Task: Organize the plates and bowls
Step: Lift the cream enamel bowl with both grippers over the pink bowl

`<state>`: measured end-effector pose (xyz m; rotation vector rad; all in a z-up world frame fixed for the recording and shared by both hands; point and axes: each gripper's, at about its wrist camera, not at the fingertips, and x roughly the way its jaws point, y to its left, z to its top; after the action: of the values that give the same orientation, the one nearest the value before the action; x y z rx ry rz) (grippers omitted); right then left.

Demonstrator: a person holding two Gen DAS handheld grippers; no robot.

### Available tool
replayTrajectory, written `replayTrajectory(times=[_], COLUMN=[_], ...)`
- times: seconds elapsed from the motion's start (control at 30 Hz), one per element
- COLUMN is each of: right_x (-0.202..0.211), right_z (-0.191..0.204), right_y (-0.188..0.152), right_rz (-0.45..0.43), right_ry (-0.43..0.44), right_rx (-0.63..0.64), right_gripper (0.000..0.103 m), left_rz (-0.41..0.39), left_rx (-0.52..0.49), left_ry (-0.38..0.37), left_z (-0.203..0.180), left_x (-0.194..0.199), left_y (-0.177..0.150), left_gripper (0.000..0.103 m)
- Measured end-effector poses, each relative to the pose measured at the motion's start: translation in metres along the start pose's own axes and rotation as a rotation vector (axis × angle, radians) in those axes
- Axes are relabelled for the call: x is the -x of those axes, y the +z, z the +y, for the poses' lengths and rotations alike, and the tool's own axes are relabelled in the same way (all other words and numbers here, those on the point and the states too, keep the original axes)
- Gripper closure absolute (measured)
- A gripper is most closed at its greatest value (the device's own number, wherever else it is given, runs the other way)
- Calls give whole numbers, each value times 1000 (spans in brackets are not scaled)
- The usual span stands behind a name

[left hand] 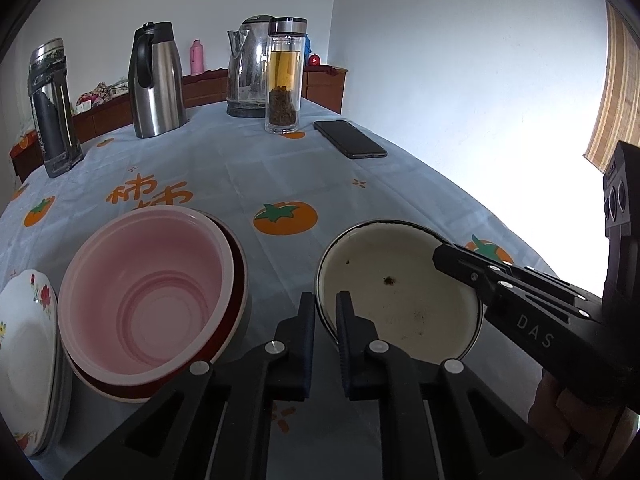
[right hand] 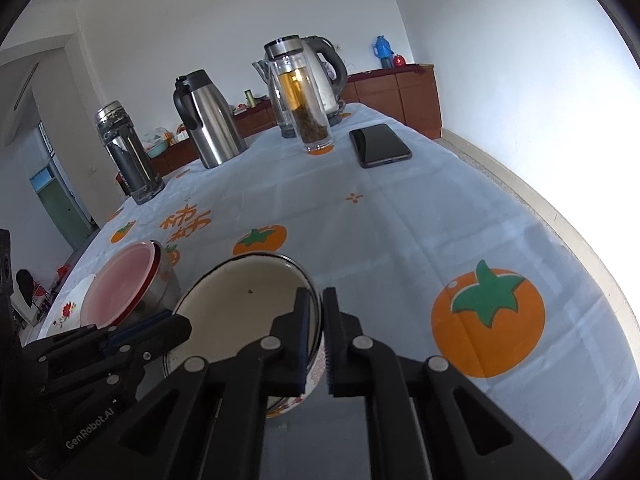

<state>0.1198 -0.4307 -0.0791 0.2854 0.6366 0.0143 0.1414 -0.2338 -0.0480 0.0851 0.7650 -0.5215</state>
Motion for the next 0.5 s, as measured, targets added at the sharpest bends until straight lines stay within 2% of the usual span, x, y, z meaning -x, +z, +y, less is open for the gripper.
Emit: replayTrajectory(times=[0.2, 0.5], right_x=[11, 25], right_z=[6, 33], right_y=[6, 18], right_rz=[-15, -38], right_ry=[8, 37], right_rx=[5, 48], right_gripper=[97, 97], left_rz=[-43, -154], left_rx=[21, 87], left_ry=[-39, -67], left_z=[5, 27], left_x=[13, 47], left_y=[2, 12], left_gripper=[93, 93])
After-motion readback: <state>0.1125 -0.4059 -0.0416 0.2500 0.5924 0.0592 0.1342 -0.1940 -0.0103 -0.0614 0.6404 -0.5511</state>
